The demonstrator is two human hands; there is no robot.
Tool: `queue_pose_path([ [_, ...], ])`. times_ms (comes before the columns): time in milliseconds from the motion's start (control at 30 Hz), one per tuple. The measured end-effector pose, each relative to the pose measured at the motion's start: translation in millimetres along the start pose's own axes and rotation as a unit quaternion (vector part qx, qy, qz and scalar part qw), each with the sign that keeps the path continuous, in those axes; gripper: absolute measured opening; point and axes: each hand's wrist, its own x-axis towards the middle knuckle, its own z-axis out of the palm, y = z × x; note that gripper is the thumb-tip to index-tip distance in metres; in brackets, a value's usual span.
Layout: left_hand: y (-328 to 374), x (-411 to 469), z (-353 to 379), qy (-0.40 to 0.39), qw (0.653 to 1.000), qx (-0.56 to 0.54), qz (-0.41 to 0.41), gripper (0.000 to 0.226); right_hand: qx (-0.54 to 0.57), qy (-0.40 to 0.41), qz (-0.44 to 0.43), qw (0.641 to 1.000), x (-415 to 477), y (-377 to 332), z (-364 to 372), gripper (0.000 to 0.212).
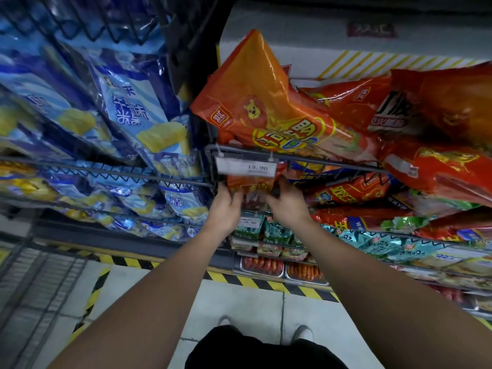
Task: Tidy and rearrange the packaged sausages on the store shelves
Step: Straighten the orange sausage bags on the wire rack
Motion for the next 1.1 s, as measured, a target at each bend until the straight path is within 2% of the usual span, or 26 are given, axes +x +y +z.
queue_pose_path([
  [133,7,14,-2,-0.002,0.999,0.004,-0.054,0.036,-0.018,-0.037,0.029,0.999,16,-3,-5,0.050],
  [300,15,16,2,0.007,0.997,0.001,-0.076,0.037,-0.040,-0.063,0.058,0.996,28,-3,-5,0.052],
  [433,19,11,3,0.027,0.997,0.022,-0.071,0.031,-0.009,-0.054,0.065,0.996,29,1,-2,0.056],
  [600,12,-7,8,0.055,0.996,0.066,-0.037,0.021,0.009,-0.026,0.079,0.996,23,2,-1,0.055],
  [767,3,-17,5,0.067,0.996,0.064,-0.013,0.037,0.020,0.014,0.041,0.999,9,1,-3,0.043],
  [867,2,-24,6,0.062,0.996,0.071,0.005,0.036,0.041,0.021,0.025,0.999,-7,5,-7,0.029],
  [1000,0,-30,17,0.050,0.993,0.101,0.032,0.038,0.075,0.091,-0.004,0.993,-35,18,-21,0.027],
  [1100,7,-33,32,0.020,0.992,0.114,0.057,0.040,0.045,0.144,0.008,0.989,-54,33,-36,0.029],
])
